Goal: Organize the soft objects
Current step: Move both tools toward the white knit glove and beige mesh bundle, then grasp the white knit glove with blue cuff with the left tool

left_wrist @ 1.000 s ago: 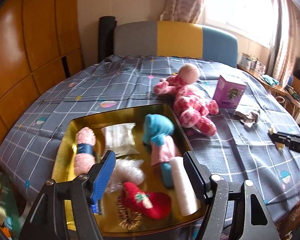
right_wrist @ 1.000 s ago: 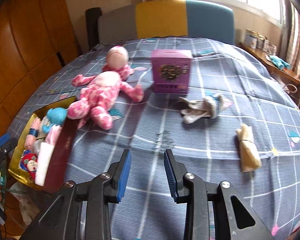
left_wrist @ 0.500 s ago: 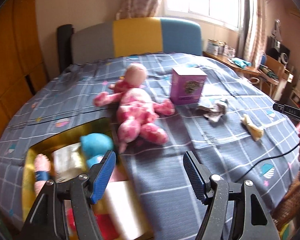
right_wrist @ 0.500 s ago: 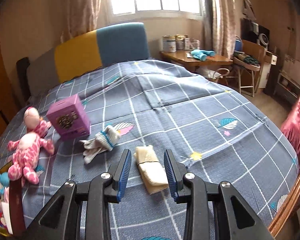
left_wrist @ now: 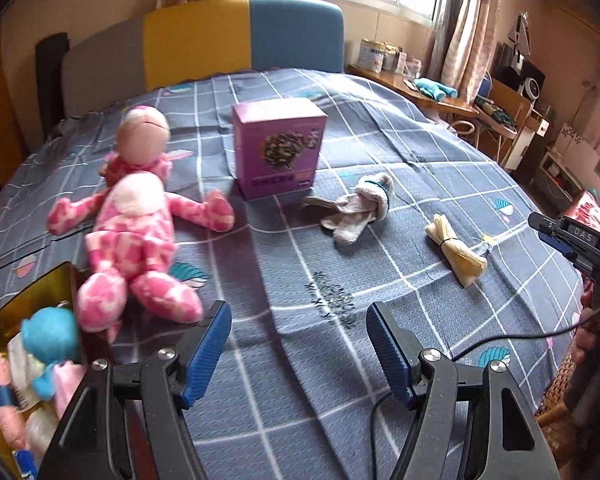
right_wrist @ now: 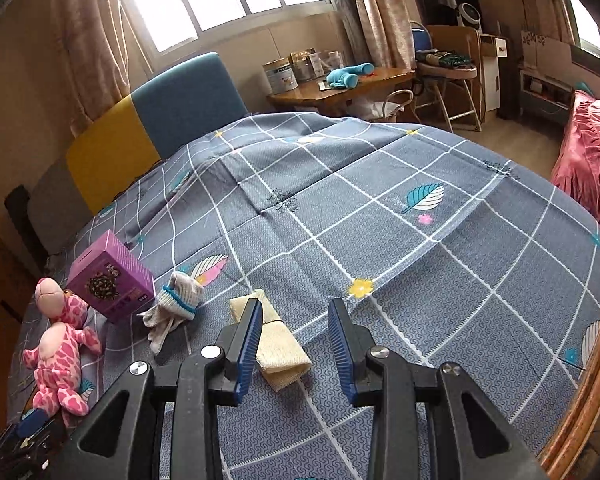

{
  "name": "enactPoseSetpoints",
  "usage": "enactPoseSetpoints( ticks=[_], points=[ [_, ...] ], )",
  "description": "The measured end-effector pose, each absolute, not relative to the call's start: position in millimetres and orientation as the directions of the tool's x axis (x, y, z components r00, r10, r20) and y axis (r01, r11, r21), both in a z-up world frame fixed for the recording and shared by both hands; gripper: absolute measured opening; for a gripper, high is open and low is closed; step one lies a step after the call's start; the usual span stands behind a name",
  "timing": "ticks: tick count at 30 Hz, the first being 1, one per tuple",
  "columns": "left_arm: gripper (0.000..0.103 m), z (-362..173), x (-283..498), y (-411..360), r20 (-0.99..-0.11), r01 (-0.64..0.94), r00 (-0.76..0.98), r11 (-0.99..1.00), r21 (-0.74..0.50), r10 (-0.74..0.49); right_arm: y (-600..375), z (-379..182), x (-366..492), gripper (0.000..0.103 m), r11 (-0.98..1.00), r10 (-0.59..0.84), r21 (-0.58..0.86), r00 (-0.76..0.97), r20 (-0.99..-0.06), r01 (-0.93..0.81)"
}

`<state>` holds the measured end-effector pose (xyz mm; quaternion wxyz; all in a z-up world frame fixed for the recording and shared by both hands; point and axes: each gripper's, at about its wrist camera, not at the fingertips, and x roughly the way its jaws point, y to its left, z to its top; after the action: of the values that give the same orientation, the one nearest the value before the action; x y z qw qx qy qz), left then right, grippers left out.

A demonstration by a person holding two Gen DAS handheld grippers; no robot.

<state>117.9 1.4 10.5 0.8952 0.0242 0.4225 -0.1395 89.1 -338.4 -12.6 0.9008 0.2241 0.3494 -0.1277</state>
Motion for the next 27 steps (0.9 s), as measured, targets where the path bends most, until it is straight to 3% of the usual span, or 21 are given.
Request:
enactPoseSetpoints(
  ticks=[6, 13, 27],
  points=[
    [0.071, -7.4, 150.0, -37.2, -0.793, 0.321, 0.563, 0.946, -0.051, -0.234, -330.6, -16.9, 92.8, 0.033, 0.881, -0.029, 0.318, 0.713, -0.700, 0.349],
    [0.081, -22.6, 189.3, -85.0, -0.796, 0.404, 0.553, 0.915, 0.001, -0.244, -331.1, -21.3, 95.4, 0.034, 0.876, 0.005, 0.342, 0.703, -0.711, 0.341],
    [0.082, -56.6, 271.3, -168.2, -0.797, 0.524, 0.567, 0.838, 0.152, -0.210, -326.3, -33.0, 105.8, 0.034, 0.871, 0.093, 0.384, 0.666, -0.740, 0.306]
  ],
)
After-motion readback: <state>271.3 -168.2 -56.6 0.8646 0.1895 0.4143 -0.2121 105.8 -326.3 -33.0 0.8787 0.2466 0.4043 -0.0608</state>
